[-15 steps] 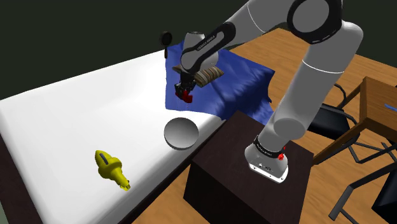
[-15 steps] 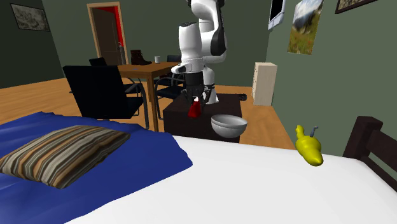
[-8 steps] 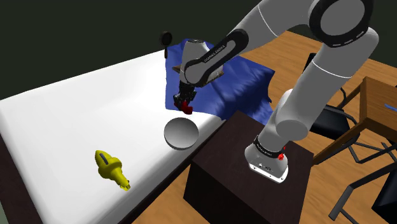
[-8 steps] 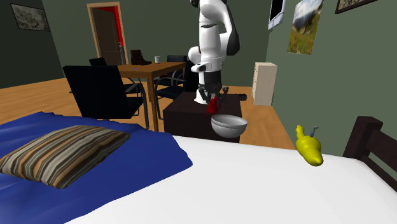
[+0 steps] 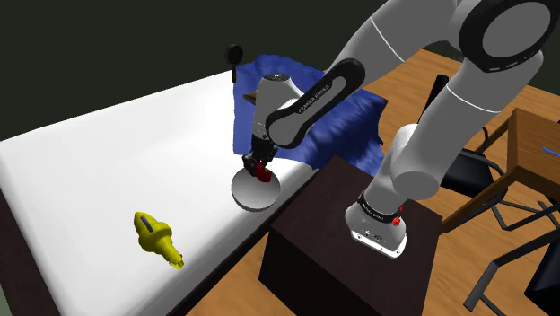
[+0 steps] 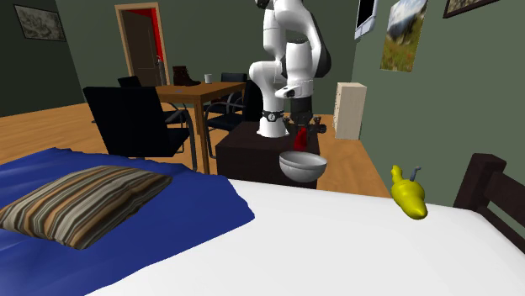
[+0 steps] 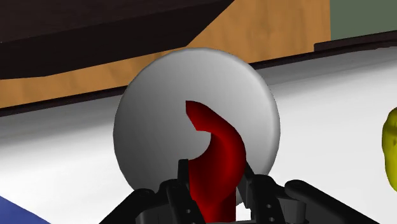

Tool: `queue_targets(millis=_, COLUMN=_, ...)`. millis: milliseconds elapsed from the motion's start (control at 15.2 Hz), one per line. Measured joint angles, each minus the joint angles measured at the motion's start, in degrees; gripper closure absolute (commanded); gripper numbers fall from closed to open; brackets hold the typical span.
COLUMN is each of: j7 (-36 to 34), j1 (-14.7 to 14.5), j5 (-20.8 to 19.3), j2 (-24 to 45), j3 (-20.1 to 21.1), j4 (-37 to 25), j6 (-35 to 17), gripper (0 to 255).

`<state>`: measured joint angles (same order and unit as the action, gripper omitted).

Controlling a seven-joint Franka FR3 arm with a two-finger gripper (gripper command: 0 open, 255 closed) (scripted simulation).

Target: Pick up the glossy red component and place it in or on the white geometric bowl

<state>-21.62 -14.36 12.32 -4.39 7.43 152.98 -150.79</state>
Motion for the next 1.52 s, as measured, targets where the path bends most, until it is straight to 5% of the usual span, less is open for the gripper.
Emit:
queue_targets(millis=594, j7=1.62, j1=-0.32, j5=1.65, j2=7.62, j3=0.33, j4=0.74, j6=-8.34, gripper=255)
queue_targets(millis=1056, j7=1.74, j1=-0.37, j5=1.81, j2=8.67, j3=0.4, j4=0.59, j6=-9.28, gripper=255)
queue_targets(millis=1122, j7=1.74, j1=-0.37, j5=1.81, j2=8.68, j3=0.4, j4=0.59, j6=-9.28, gripper=0)
queue_targets(millis=1518, j7=1.74, j1=-0.37, j5=1.81, j2=8.68, j3=0.4, j4=0.58, j6=-9.29, gripper=0)
